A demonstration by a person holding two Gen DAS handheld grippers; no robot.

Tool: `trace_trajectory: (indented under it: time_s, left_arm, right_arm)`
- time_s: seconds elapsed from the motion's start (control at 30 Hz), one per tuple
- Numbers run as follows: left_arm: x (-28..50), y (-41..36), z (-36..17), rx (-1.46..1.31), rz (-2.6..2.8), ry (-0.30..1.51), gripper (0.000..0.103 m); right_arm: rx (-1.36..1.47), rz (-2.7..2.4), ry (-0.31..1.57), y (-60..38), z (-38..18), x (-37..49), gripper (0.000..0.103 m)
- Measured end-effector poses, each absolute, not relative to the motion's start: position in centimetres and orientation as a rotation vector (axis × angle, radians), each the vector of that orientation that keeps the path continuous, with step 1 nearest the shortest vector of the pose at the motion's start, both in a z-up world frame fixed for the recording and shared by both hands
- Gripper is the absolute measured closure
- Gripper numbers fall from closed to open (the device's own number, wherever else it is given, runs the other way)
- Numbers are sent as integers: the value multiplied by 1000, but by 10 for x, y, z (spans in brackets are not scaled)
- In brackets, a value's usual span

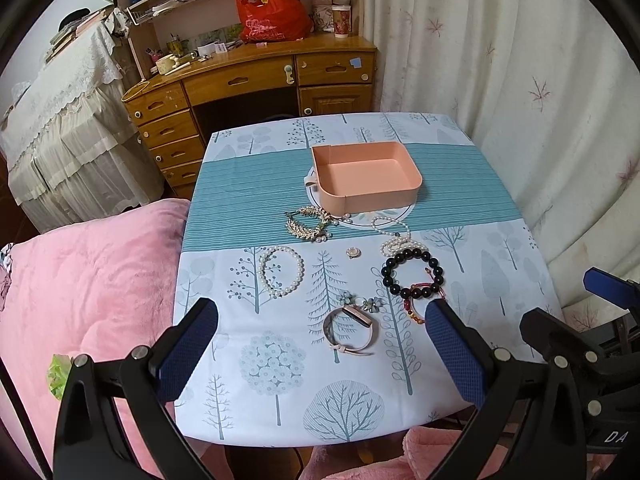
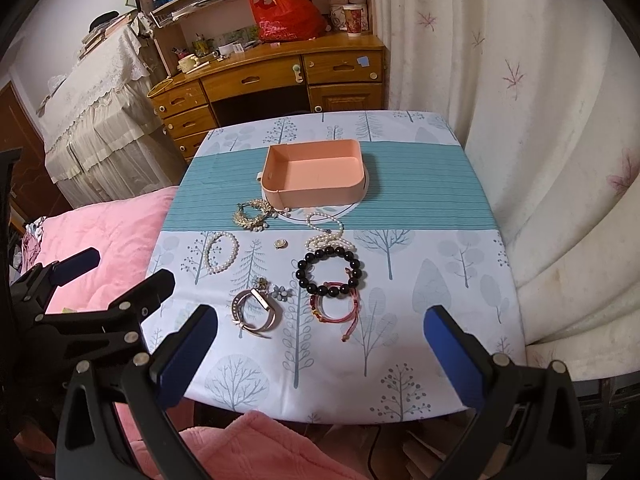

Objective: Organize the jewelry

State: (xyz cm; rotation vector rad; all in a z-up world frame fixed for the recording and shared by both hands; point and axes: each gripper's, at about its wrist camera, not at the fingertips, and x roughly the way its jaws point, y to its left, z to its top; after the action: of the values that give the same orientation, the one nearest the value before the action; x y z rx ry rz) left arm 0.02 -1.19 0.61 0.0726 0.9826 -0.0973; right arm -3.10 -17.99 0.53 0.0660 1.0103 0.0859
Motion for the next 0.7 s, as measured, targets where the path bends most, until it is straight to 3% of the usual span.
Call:
trace_trajectory:
  time_s: [0.7]
  left_arm:
    - [1, -13, 6, 73, -97, 983, 1]
  right_arm:
    - [64, 86, 1010, -180, 6, -31, 0]
